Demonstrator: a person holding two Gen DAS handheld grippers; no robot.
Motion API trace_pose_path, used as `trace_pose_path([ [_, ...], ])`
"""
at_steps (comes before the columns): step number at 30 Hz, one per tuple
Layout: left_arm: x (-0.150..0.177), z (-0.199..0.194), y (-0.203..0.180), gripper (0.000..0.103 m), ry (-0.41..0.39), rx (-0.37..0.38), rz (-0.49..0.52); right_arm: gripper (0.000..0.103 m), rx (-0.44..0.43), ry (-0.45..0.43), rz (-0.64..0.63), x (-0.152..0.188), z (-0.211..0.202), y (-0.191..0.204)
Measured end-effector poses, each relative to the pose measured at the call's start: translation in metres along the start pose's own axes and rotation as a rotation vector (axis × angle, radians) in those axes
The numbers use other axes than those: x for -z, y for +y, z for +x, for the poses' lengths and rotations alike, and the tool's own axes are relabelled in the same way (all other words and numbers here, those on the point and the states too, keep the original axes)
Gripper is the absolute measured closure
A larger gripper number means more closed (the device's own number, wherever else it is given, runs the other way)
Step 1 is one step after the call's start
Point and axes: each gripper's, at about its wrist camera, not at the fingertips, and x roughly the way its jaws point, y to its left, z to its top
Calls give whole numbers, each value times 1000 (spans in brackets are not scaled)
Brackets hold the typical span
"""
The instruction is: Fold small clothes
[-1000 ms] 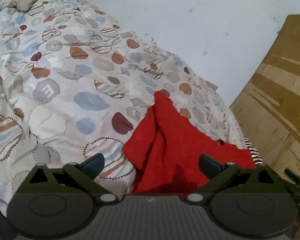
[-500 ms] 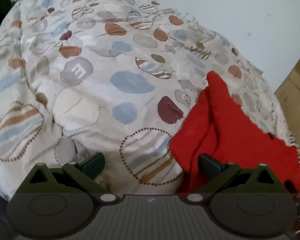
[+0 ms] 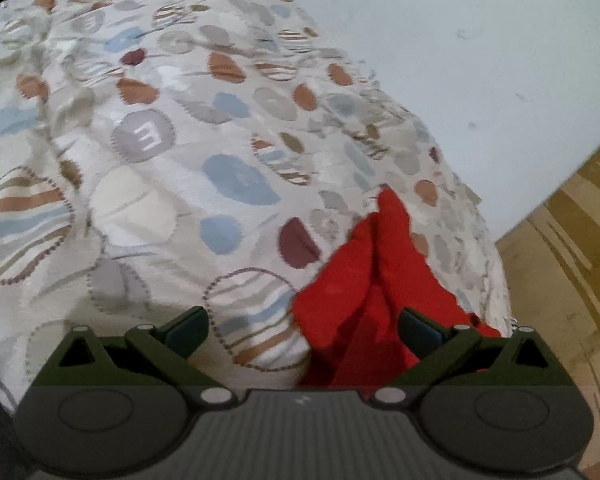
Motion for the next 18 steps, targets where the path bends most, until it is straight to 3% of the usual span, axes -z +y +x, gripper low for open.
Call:
trace_pose_path([
  [5,7,10,-30,0,5,-4,212,1,29,-7,-36,1,1,6],
  [8,-2,27,-51,0,42,28,427,1,1,11,-11,0,4,1],
  [11,-17,47,-64,0,43,24,542,1,-6,10,-2,1,4,-1],
  [14,-26,68,-60,0,109,26,560,1,10,-8,-12,3,2,2],
  [18,-24,73,-44,1,213,12,430,1,24,-21,-20,4,-1,5],
])
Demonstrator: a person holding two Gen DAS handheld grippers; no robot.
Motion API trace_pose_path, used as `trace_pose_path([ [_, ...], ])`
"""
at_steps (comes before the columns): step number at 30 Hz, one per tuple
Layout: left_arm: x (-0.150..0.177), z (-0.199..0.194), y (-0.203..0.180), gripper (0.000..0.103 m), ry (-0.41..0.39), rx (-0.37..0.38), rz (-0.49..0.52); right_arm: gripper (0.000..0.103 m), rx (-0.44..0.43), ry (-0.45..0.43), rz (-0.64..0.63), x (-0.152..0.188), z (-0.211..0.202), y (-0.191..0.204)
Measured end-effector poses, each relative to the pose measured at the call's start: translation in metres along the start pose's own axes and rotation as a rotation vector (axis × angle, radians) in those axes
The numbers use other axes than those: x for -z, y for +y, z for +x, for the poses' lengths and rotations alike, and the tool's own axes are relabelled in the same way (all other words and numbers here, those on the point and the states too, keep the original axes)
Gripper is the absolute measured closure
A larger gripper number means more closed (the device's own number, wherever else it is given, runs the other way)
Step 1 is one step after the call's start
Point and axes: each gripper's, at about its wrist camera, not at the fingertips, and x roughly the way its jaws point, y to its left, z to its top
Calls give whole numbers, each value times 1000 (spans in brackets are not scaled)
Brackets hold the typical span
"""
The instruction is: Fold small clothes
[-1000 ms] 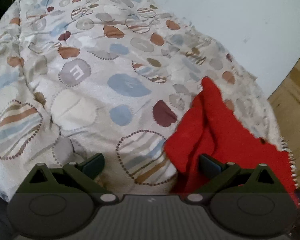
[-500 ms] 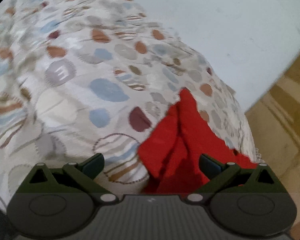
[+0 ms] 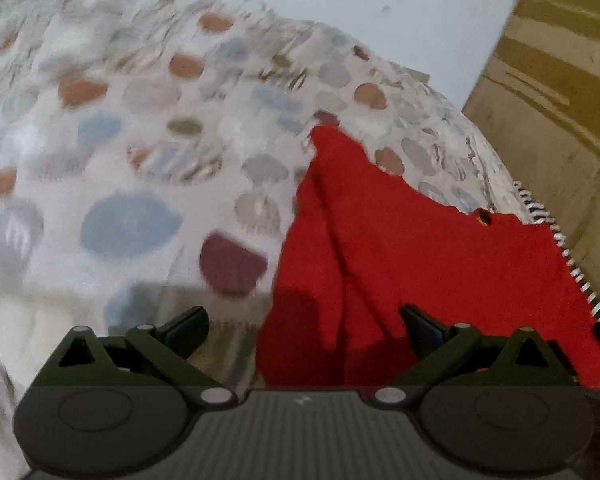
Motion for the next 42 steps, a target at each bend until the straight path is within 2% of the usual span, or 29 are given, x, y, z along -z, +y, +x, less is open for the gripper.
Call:
trace_pose_path([
  [7,7,-4,16,1,38,6,-69,1,26,-29,-16,2,-4,3],
  [12,3,-7,9,0,14,-1,-65,1,27,-30,-15,2,-4,3],
  [14,4,-11,5,0,-38,3,-40,1,24,-27,-12,2,-3,2],
  [17,3,-10,-7,0,-98,-32,70,1,2,-10,10,1,-1,-2],
  [19,2,-7,-16,0,-103,-53,146,1,-13,0,27,0,1,-5],
  [21,1,-3,-20,1,-78,-58,176,1,-18,2,34,1,1,-5],
  [24,0,-2,-16,1,-56,-44,140,1,-15,-1,32,1,1,-5],
  [30,-2,4,11,3,8,39,-45,1,-15,-2,32,1,1,-5],
  [37,-1,6,5,3,2,15,-3,1,-15,-2,33,1,1,-5],
  [42,-1,6,7,3,8,21,-17,1,-14,-3,32,1,1,-5],
])
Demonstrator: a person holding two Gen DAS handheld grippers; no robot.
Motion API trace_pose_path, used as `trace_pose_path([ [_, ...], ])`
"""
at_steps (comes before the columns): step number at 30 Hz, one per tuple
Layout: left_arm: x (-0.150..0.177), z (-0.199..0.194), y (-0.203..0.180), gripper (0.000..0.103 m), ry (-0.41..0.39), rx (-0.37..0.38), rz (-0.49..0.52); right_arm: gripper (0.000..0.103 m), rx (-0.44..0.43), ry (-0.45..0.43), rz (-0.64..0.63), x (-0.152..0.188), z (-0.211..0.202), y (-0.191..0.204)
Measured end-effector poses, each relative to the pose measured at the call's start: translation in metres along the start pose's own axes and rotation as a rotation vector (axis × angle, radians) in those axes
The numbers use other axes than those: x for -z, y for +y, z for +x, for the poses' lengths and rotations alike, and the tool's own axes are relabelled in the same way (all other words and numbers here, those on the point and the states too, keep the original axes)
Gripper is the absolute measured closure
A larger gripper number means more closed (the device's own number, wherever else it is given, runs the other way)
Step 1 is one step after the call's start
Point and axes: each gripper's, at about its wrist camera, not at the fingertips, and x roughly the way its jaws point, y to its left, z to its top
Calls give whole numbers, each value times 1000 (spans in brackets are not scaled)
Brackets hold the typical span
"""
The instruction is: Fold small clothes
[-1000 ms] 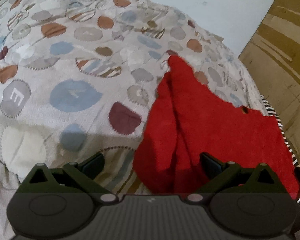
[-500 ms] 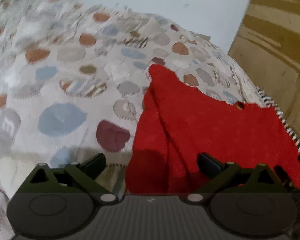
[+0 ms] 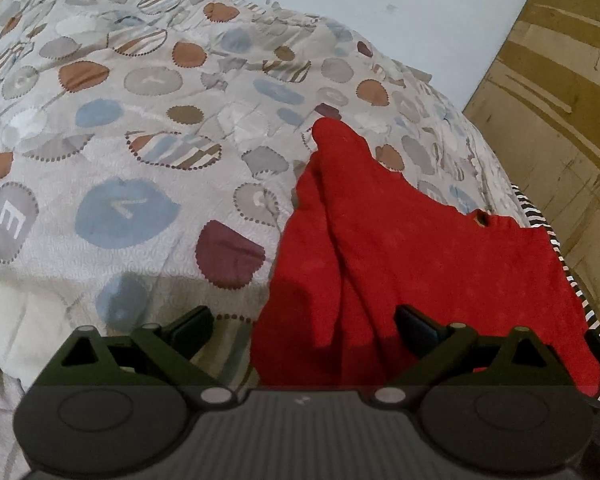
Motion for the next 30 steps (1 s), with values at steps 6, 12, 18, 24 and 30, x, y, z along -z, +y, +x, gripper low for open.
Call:
trace_pose_path([
  [6,0,0,4,15,6,37,-22,1,0,0,0,0,0,0],
  [12,2,0,6,51,14,118,-52,1,-1,0,1,0,0,0],
  [18,5,-6,0,71,-44,129,-89,1,-9,10,3,-2,1,-2],
  [24,-2,-39,-31,77,-187,125,11,0,-58,109,33,-21,6,-13],
  [30,-34,-75,-14,79,-137,205,-120,0,-104,144,26,-37,-4,-3],
])
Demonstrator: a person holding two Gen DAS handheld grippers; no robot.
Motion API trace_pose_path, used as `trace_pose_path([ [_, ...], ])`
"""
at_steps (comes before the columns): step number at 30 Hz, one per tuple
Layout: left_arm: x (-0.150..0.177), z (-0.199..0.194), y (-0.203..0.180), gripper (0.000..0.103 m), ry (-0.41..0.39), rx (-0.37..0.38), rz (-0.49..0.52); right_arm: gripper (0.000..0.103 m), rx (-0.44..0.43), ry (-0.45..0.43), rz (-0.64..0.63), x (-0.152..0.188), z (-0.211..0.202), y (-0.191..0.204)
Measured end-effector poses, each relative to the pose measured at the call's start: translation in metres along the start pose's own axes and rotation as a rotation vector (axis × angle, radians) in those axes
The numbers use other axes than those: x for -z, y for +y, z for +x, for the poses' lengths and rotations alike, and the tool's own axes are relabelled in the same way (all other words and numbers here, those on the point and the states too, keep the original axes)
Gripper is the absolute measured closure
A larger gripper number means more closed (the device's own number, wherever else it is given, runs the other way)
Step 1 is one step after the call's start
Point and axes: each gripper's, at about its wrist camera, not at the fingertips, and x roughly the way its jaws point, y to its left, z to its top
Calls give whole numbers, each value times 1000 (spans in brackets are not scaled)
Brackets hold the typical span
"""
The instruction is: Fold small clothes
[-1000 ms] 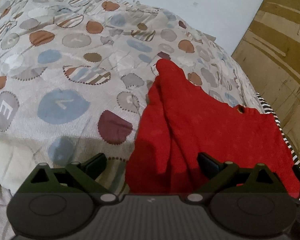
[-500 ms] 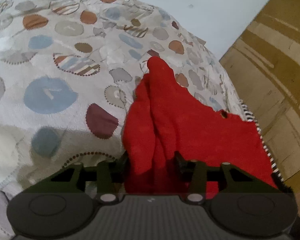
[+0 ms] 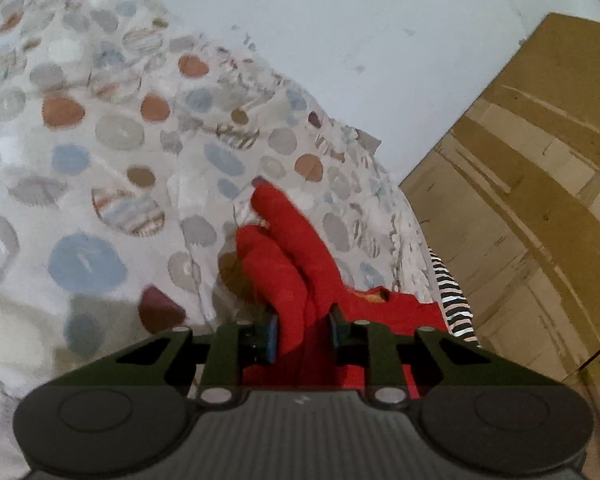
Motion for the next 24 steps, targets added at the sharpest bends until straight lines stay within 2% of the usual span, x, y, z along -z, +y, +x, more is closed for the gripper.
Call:
trace_pose_path([
  [3,3,-2,-6,79,7,-57,69,0,-37,14,26,-6,-1,5],
  [7,9,22,-3,79,64,-135,57,0,-54,33,25,-3,4,6],
  [11,0,36,-10,78,94,-172,79,0,-78,27,29,3,0,-9],
  [16,10,40,-15,77,115,-231,165,0,-134,2,90,7,-5,-30],
  [19,19,48,2,72,141,-231,131,0,-157,-22,118,11,-7,-37],
  [22,26,46,27,58,144,-157,8,0,-152,-47,126,9,-7,-42],
  [24,28,38,40,35,138,-111,-73,0,-123,-61,121,5,-7,-46],
])
